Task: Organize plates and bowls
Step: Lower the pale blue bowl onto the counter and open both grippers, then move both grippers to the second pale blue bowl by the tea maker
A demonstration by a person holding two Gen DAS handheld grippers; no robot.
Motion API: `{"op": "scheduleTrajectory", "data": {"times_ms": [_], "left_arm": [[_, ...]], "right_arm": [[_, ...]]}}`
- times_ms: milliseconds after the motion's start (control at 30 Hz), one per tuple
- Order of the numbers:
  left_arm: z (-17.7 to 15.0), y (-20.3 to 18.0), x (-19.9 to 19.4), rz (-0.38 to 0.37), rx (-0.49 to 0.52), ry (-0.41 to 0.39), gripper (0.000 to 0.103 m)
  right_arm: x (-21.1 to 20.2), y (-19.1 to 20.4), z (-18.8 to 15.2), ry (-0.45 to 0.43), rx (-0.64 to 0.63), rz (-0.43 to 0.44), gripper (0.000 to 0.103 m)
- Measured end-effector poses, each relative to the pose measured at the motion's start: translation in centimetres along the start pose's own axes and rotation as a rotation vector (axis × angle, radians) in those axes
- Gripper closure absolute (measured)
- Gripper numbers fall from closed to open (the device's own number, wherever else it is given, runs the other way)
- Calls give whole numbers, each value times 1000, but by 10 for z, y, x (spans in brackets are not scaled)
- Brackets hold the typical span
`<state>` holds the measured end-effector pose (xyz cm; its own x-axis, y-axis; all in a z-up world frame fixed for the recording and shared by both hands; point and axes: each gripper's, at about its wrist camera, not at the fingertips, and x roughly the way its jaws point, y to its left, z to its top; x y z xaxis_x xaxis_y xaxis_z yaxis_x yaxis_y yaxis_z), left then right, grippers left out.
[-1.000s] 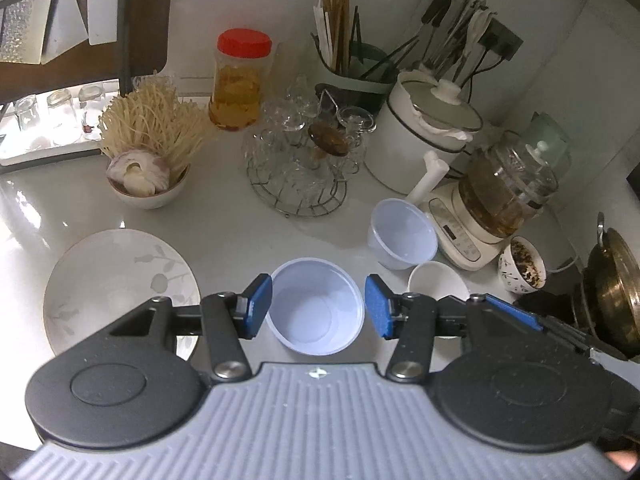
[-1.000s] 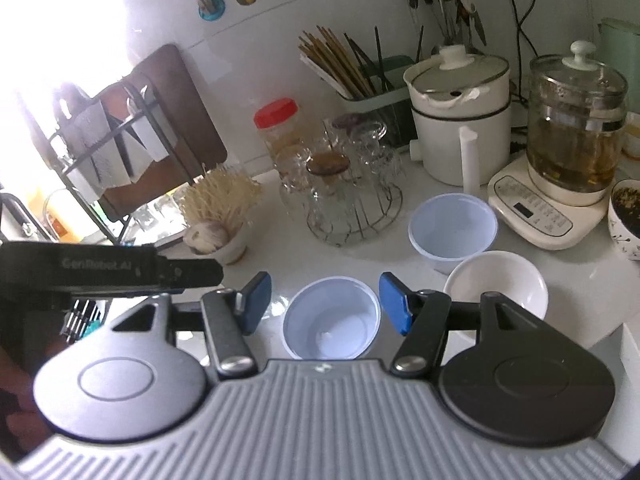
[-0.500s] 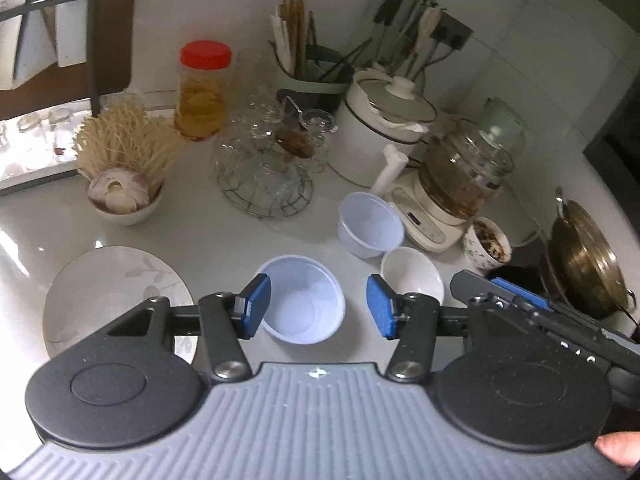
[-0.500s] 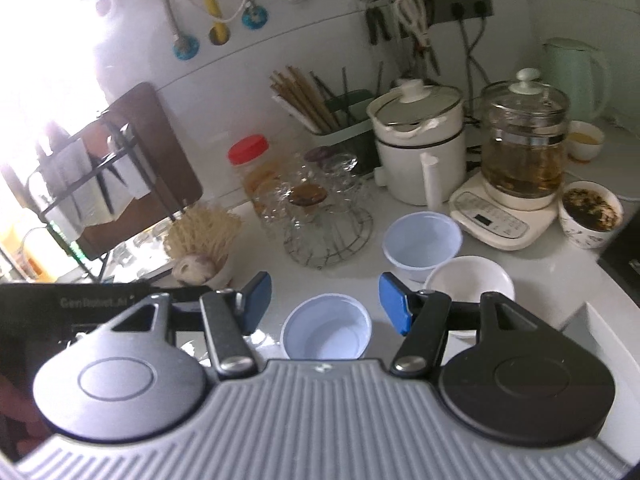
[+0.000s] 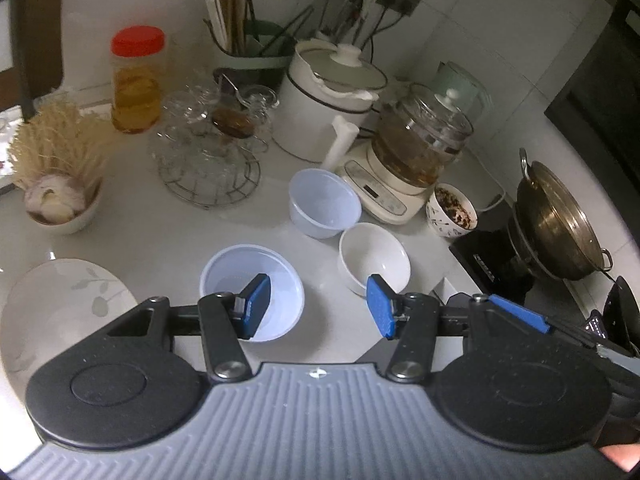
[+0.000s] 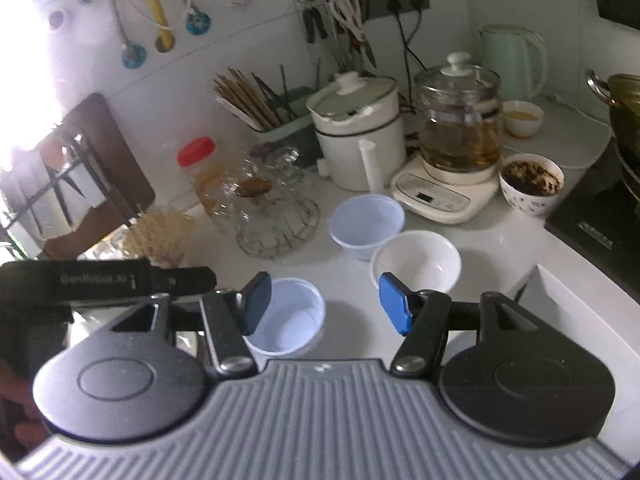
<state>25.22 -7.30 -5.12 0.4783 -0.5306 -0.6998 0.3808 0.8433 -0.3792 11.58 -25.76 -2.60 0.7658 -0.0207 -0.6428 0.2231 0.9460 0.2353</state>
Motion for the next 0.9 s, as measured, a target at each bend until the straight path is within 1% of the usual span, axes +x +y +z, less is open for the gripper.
{"op": "scheduleTrajectory", "data": {"times_ms": [167, 367, 467, 567, 633, 733, 800, 900], "left_arm": [[16, 1, 28, -8, -34, 18, 44], [39, -2, 63, 11, -66, 34, 44], [49, 1, 81, 25, -95, 50, 44], [59, 7, 98, 23, -139, 66, 44], [66, 10, 108, 47, -168, 78, 44], [73, 12, 119, 68, -158, 85, 43], [77, 15, 129, 81, -170, 91, 44], [83, 20, 147, 68, -200, 112, 44]], "right_arm": [[17, -17, 15, 1, 16, -9, 41], [45, -39, 38, 27, 35, 3, 41], [63, -49, 47, 52, 38, 11, 41], [82, -58, 59, 83, 45, 26, 41], [96, -65, 69, 102, 48, 31, 41], [112, -74, 81, 116, 44, 32, 41], [125, -79, 88, 136, 32, 31, 41], [146, -85, 96, 171, 21, 51, 41]]}}
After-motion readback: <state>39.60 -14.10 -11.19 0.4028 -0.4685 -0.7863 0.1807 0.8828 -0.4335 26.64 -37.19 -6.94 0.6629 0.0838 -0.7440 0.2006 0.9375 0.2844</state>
